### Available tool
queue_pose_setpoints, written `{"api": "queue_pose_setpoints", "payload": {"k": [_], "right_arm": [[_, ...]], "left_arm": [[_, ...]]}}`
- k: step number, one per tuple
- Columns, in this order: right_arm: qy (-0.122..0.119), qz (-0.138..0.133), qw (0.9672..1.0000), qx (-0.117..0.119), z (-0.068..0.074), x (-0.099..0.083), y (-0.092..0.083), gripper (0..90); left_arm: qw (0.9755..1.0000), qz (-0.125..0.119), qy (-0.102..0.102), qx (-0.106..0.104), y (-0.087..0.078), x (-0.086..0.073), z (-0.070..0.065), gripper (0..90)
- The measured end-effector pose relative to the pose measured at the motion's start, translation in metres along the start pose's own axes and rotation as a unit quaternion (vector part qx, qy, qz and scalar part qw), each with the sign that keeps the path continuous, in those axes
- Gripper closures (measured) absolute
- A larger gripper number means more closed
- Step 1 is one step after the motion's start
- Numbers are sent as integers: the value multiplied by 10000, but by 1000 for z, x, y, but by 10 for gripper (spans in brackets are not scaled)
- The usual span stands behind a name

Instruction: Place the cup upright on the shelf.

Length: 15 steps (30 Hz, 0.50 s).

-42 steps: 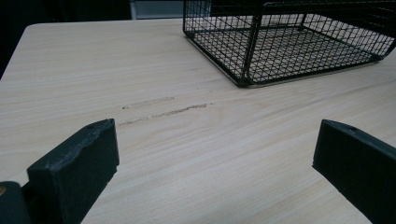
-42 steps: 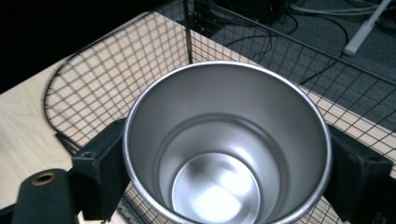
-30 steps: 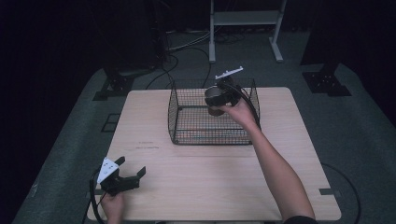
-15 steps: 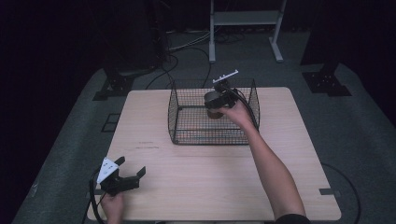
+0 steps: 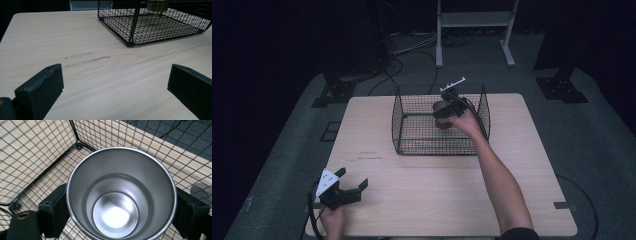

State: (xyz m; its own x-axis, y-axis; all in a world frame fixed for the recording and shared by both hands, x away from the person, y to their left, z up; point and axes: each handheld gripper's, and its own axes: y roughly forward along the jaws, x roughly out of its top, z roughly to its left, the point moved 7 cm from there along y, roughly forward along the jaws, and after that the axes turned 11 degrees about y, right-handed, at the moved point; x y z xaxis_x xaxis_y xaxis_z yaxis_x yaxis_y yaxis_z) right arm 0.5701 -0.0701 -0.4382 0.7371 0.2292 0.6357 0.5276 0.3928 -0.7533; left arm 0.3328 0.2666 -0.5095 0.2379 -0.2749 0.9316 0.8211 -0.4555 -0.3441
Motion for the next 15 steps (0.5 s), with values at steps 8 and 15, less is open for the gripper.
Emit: {"api": "queue_pose_setpoints", "payload": {"k": [8,15], "right_arm": [[29,167,9998,-108,-9,-5,7,137],[-20,376,9991,-189,-13,-9,13,136]], "left_arm": [[10000,-11,-1,-3,0,0,0,0],[10000,-21,-12,-1,0,0,0,0]]}}
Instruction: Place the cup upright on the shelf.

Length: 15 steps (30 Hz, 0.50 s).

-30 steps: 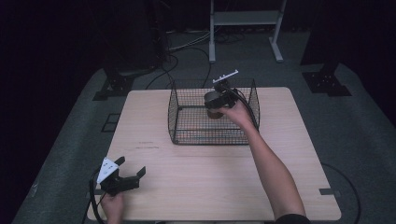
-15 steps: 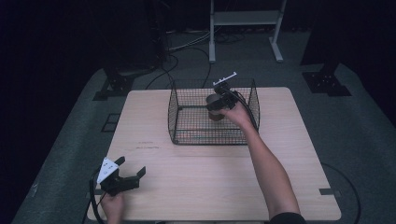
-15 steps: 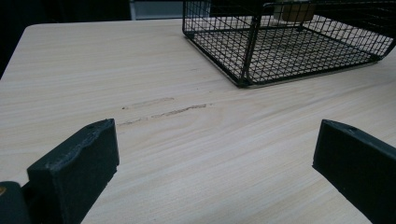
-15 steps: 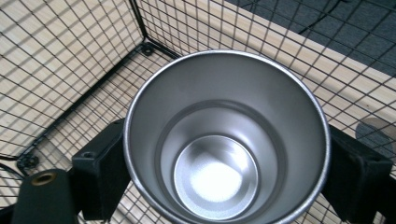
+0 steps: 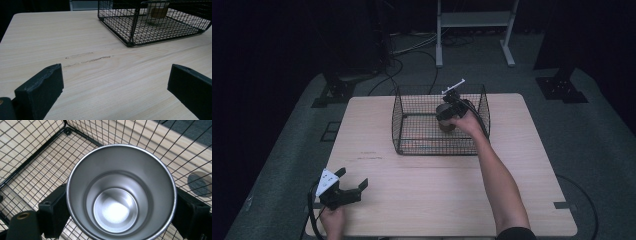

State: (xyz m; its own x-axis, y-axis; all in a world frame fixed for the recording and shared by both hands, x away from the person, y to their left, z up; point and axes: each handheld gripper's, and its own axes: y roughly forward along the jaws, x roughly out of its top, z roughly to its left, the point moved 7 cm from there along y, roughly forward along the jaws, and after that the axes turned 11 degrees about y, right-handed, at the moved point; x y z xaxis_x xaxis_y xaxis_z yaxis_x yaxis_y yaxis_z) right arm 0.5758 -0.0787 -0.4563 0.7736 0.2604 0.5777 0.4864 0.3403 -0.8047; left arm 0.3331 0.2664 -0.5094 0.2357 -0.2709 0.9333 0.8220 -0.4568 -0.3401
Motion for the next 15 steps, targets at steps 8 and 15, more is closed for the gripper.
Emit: {"api": "queue_pose_setpoints", "payload": {"k": [8,15], "right_arm": [[-134,227,9996,-34,3,-7,9,135],[-107,283,9995,-77,1,-12,13,134]], "left_arm": [[10000,4,15,0,0,0,0,0],[10000,4,12,2,0,0,0,0]]}}
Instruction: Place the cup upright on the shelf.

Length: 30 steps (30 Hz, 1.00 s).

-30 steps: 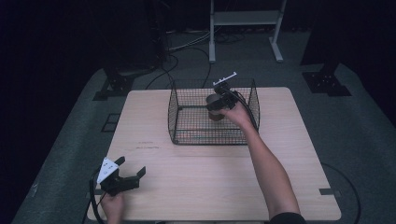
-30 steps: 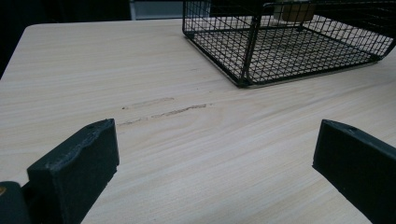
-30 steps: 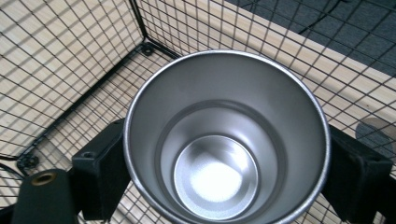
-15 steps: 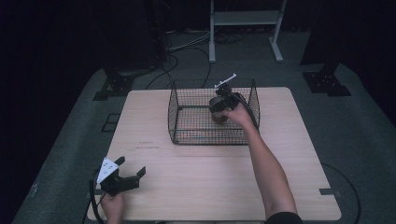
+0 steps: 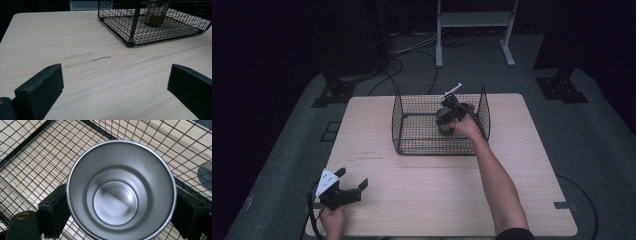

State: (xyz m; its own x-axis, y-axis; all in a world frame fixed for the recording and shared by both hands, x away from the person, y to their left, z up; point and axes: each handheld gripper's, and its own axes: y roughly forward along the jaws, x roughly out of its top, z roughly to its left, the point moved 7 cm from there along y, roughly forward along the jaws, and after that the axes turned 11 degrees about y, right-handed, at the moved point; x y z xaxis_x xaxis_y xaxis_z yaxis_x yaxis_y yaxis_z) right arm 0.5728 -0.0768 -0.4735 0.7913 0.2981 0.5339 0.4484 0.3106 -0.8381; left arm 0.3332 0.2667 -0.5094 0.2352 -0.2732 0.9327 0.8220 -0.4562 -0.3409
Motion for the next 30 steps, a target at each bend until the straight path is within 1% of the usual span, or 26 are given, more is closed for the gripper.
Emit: {"api": "queue_pose_setpoints", "payload": {"k": [4,11,25,26,28,30], "right_arm": [[-43,79,10000,-24,-1,-2,0,132],[-99,55,9999,-49,-1,-1,0,131],[-108,83,9999,-16,-2,-2,-2,118],[-108,83,9999,-16,-2,-2,-2,118],[-91,20,10000,35,-2,0,-3,90],[-84,3,10000,31,-3,0,-4,91]], "left_arm": [[10000,4,-3,3,0,0,0,0],[10000,5,0,3,0,0,0,0],[10000,6,-4,3,0,0,0,0],[10000,6,-4,3,0,0,0,0],[10000,8,-8,2,0,0,0,0],[10000,7,-8,4,0,0,0,0]]}}
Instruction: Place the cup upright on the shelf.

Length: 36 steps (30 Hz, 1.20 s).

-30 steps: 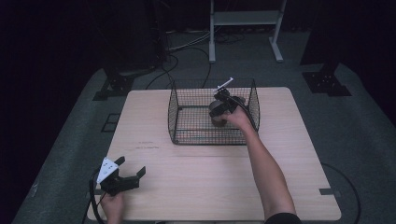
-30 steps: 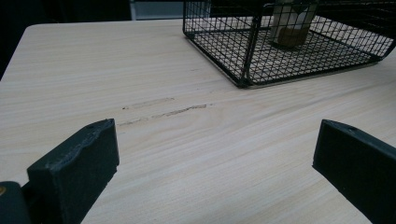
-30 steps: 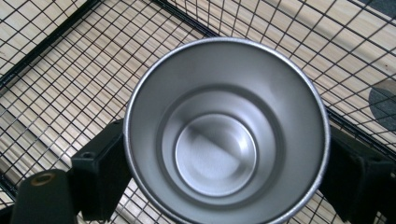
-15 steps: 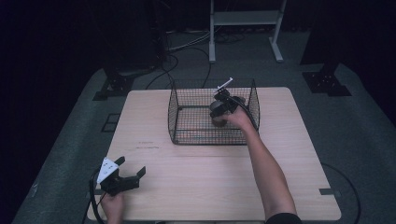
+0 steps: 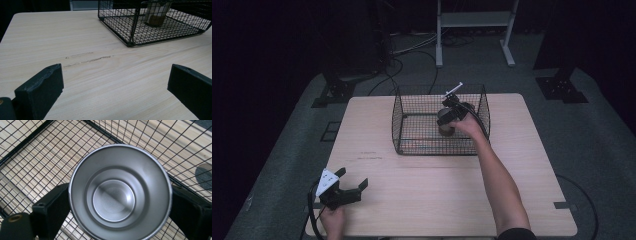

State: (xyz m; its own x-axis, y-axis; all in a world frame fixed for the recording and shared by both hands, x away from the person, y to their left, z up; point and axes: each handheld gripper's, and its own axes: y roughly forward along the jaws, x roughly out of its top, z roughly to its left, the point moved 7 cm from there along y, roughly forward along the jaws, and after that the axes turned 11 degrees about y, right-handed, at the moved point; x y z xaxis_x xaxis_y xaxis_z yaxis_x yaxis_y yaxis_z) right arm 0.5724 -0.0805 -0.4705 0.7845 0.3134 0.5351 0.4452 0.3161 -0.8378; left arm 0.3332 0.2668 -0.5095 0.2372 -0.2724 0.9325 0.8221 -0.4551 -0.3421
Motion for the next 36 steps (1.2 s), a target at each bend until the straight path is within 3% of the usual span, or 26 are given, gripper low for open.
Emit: {"api": "queue_pose_setpoints", "payload": {"k": [12,19,25,36], "right_arm": [[16,-237,9996,155,3,6,-15,49],[145,-530,9977,407,8,11,-33,39],[85,-766,9952,597,18,12,-51,39],[40,-855,9943,638,29,5,-73,40]], "left_arm": [[10000,21,-18,15,0,0,1,0],[10000,24,-11,16,1,0,0,0],[10000,38,12,1,0,0,-1,0],[10000,-8,35,3,0,0,-2,0]]}}
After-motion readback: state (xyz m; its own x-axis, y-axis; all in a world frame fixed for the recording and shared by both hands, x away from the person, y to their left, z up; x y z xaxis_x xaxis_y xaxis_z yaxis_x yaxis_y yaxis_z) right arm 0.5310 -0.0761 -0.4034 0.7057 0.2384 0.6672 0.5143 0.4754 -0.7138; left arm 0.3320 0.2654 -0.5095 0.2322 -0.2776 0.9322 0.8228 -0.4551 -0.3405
